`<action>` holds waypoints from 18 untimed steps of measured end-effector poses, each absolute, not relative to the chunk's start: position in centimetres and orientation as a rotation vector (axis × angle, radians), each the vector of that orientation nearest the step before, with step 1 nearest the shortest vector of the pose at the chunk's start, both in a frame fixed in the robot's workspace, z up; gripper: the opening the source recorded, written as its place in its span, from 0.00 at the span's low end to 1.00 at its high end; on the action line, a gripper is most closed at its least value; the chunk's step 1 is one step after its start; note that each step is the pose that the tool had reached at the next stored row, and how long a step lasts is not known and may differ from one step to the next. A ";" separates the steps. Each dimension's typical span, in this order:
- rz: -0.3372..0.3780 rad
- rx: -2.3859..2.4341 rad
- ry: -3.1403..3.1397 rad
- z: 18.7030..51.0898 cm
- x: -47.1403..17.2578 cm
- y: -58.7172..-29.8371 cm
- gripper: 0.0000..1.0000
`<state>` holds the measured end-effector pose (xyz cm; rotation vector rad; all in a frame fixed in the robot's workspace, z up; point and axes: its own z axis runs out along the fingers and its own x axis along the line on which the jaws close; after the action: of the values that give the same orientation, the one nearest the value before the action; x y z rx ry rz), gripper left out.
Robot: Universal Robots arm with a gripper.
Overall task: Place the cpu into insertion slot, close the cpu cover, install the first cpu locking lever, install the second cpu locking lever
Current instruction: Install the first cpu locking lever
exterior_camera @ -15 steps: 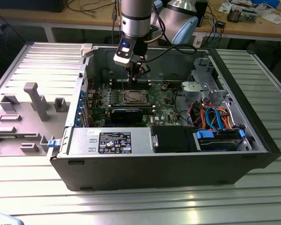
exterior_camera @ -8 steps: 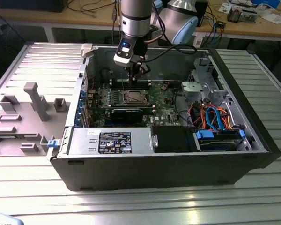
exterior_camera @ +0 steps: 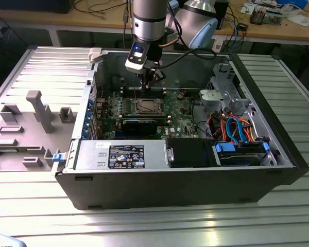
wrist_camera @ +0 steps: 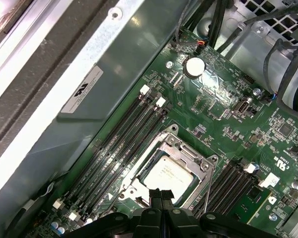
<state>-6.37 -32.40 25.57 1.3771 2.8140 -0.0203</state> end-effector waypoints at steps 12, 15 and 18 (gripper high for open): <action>-0.020 1.368 2.818 25.6 -6.4 -32.4 0.11; -0.020 1.366 2.819 25.6 -6.4 -32.4 0.11; -0.020 1.365 2.820 25.6 -6.4 -32.4 0.11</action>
<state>-6.37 -32.40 25.57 1.3648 2.8199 -0.0201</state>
